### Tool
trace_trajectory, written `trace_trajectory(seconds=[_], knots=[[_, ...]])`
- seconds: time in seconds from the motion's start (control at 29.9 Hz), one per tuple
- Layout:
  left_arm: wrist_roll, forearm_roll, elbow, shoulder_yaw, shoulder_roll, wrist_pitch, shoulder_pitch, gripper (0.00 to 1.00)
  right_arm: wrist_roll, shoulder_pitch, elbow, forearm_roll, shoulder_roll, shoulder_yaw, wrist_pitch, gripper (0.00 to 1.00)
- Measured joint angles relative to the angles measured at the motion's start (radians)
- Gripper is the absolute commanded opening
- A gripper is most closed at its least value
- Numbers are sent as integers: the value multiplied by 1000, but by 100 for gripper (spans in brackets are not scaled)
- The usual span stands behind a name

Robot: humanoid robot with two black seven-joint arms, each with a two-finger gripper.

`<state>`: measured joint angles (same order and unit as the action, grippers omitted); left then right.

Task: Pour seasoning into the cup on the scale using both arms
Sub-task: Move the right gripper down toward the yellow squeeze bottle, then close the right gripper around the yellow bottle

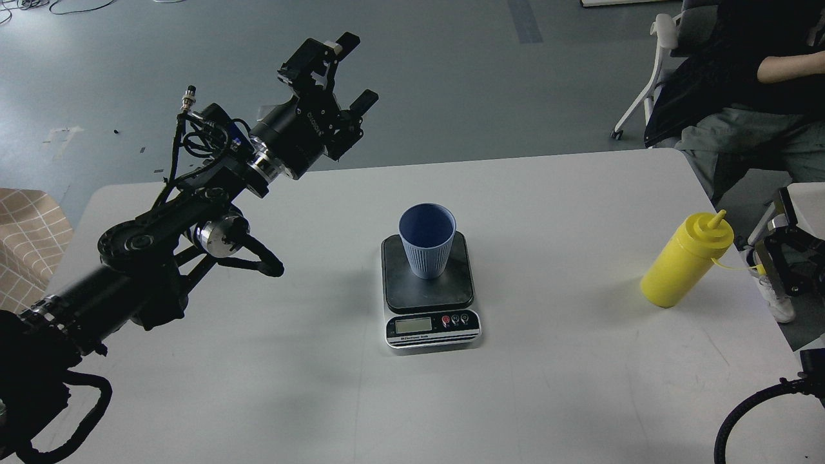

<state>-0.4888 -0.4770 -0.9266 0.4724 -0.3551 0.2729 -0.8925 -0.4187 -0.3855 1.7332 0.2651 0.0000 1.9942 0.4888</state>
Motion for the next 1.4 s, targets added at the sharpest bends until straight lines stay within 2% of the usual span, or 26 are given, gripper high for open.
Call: trace_trajectory(seconds=[0.47,1.4], knots=[[0,-2,0,12,1,0,13,98,3,-61,-5,10,0,-85,0,100],[0,-9,-17,16,7,-1,21,98,18,-62,-228,-37,0,-180,0,100]])
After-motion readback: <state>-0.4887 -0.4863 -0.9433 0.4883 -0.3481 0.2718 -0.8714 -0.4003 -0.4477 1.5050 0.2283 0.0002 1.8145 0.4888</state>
